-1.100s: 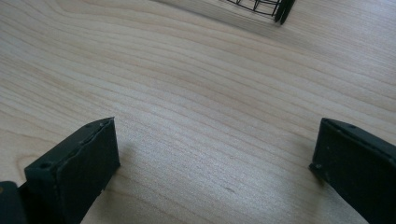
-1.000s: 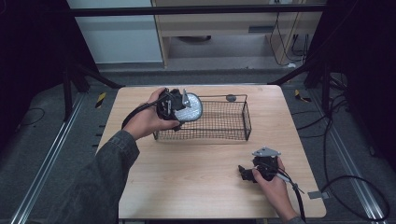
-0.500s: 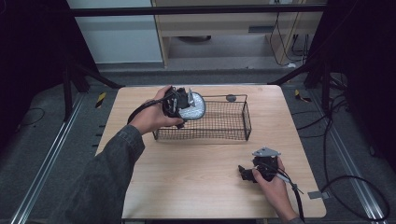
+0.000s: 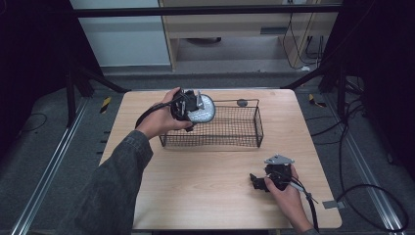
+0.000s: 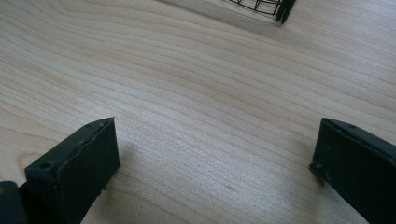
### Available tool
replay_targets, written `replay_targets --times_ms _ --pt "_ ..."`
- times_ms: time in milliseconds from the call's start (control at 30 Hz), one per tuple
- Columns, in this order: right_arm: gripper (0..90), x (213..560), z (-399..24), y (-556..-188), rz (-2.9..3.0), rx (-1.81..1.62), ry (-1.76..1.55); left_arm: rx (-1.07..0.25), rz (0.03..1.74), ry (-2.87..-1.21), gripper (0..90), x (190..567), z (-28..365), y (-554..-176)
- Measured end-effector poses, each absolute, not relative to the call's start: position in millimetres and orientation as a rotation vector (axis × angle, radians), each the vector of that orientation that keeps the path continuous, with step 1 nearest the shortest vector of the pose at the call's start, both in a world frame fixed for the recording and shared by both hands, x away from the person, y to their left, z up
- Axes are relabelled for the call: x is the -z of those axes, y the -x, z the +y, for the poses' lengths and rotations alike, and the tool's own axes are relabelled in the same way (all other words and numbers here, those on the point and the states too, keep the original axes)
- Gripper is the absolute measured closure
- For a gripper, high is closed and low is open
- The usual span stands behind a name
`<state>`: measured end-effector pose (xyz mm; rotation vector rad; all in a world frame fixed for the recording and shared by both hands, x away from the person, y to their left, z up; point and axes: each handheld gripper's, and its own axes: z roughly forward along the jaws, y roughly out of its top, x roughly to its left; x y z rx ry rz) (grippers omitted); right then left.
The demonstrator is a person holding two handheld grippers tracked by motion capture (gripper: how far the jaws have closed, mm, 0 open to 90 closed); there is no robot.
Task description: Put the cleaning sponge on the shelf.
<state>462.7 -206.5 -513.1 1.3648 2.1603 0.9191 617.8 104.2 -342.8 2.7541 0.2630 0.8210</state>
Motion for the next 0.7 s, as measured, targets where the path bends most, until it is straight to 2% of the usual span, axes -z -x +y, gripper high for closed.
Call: replay_targets --times_ms 700 --pt "0.7 513 -207 -463 2.161 -0.918 -1.362 -0.798 0.269 -2.745 9.3 362 115 -634"
